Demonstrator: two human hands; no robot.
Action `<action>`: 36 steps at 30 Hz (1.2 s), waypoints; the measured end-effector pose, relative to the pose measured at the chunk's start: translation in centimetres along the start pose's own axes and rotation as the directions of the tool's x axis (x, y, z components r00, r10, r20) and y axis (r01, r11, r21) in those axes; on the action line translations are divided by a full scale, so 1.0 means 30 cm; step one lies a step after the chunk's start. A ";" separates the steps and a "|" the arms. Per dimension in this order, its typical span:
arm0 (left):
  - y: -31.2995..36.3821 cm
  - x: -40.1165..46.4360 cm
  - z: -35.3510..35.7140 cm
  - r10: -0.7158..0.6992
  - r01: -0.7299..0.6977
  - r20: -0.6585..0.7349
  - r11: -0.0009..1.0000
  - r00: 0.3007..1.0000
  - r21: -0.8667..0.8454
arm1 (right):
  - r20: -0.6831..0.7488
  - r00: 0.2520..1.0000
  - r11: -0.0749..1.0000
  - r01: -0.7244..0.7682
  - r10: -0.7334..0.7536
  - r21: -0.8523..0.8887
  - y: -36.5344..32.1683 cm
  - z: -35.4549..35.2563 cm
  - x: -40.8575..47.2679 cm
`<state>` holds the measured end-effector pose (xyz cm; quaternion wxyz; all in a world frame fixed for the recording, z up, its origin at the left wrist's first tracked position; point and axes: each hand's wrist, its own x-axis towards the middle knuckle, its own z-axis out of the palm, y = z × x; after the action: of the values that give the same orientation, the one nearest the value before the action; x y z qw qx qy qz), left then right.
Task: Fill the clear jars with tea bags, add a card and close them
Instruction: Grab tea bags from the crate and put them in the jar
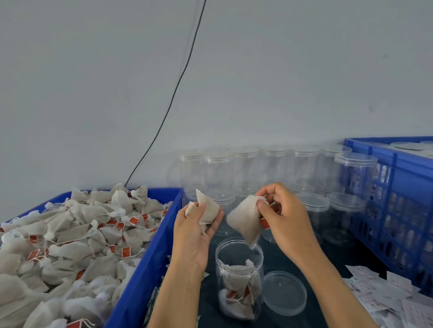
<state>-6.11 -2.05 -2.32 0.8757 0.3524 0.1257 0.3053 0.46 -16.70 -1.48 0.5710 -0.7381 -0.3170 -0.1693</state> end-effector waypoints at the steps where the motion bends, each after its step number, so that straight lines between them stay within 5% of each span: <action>1: 0.003 0.000 -0.003 0.008 -0.008 0.005 1.000 1.000 -0.014 | 0.021 1.000 0.999 0.010 -0.010 -0.031 -0.002 0.001 -0.002; 6: 0.016 -0.003 -0.006 -0.006 0.011 0.057 0.996 0.998 -0.089 | 0.179 0.984 0.994 0.029 -0.010 -0.106 -0.004 0.012 -0.010; 10: 0.027 -0.015 -0.005 -0.144 0.165 0.133 0.973 0.981 -0.160 | 0.376 0.922 0.966 0.012 0.090 -0.260 0.013 0.019 -0.018; 15: 0.039 -0.034 0.007 -0.278 0.323 0.249 0.933 0.928 -0.161 | 0.305 0.938 0.986 -0.152 0.164 -0.065 0.008 0.036 -0.015; 19: 0.025 -0.040 0.017 -0.318 0.331 0.275 0.944 0.907 0.000 | 0.291 0.946 0.961 -0.200 0.139 0.191 -0.008 0.043 -0.017; 25: 0.004 -0.038 0.025 -0.285 0.250 0.251 0.955 0.925 0.161 | 0.205 0.966 0.963 -0.195 0.156 0.188 -0.007 0.035 -0.010; 31: 0.010 -0.035 0.020 -0.103 0.073 0.102 0.963 0.989 0.259 | -0.053 0.998 0.974 -0.033 0.046 0.223 -0.020 0.009 -0.001; 36: 0.026 -0.035 0.019 -0.015 0.004 0.034 0.955 0.999 0.295 | 0.012 0.999 0.987 0.027 -0.030 0.157 -0.023 0.005 0.000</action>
<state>-7.02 -2.56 -1.36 0.8169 0.4838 0.1559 0.2725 -0.03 -16.45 -1.02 0.6227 -0.6873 -0.3439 -0.1466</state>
